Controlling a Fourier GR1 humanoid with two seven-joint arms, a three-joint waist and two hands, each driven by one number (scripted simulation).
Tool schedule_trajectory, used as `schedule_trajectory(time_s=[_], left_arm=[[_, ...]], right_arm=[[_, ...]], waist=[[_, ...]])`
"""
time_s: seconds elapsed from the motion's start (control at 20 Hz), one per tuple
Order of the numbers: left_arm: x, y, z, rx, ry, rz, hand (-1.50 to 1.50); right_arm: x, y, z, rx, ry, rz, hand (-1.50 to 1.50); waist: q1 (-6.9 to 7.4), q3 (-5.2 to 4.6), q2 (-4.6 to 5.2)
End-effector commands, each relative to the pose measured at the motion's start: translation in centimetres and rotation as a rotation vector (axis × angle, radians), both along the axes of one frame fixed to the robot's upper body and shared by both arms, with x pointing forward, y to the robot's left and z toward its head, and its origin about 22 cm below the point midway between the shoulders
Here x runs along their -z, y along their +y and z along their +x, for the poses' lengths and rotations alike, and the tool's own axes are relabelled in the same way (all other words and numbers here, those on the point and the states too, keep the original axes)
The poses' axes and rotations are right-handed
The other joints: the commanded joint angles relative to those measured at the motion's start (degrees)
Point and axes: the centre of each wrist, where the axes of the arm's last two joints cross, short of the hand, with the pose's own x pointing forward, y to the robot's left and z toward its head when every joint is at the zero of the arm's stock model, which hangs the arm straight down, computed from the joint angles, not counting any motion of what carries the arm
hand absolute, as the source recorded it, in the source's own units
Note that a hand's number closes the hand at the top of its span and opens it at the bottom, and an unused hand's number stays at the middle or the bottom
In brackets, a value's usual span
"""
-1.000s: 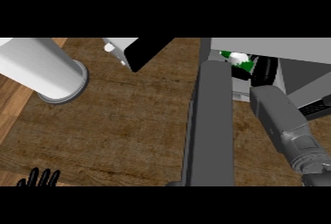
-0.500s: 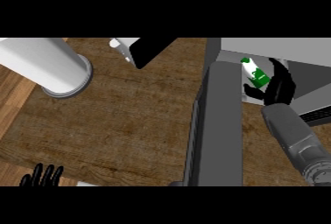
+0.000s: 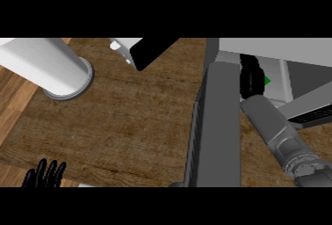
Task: Pick up the milk, place it into the microwave and close the microwave
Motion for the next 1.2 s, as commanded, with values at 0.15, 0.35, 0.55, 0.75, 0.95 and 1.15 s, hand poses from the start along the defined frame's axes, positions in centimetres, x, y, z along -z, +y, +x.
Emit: schedule_trajectory(time_s=[0.15,0.35,0.55,0.75,0.95,1.15], left_arm=[[-0.1,0.1,0.7,0.001,-0.024,0.001,-1.5],[0.4,0.7,-0.2,-0.007,-0.003,0.009,-1.5],[0.2,1.0,-0.1,-0.007,-0.003,0.012,-1.5],[0.7,0.5,-0.5,-0.016,-0.022,0.006,-1.5],[0.3,1.0,-1.2,-0.004,0.002,0.018,-1.5],[0.3,-0.2,-1.6,-0.016,0.004,0.004,-1.5]], right_arm=[[-0.4,2.4,0.4,-0.132,0.049,0.067,-1.5],[-0.3,4.7,0.3,-0.19,0.041,0.238,-1.5],[0.3,3.2,-0.1,-0.249,0.008,0.342,-1.5],[1.5,3.4,-0.9,-0.282,0.01,0.475,-1.5],[3.5,1.9,-2.4,-0.327,0.023,0.582,-1.5],[5.9,2.2,-4.4,-0.367,0.029,0.645,-1.5]], waist=[[-0.43,0.05,0.09],[-1.57,0.09,-0.72],[-3.44,0.13,-0.88],[-3.77,0.03,-1.33],[-5.27,-0.04,-2.06],[-6.3,-0.13,-2.59]])
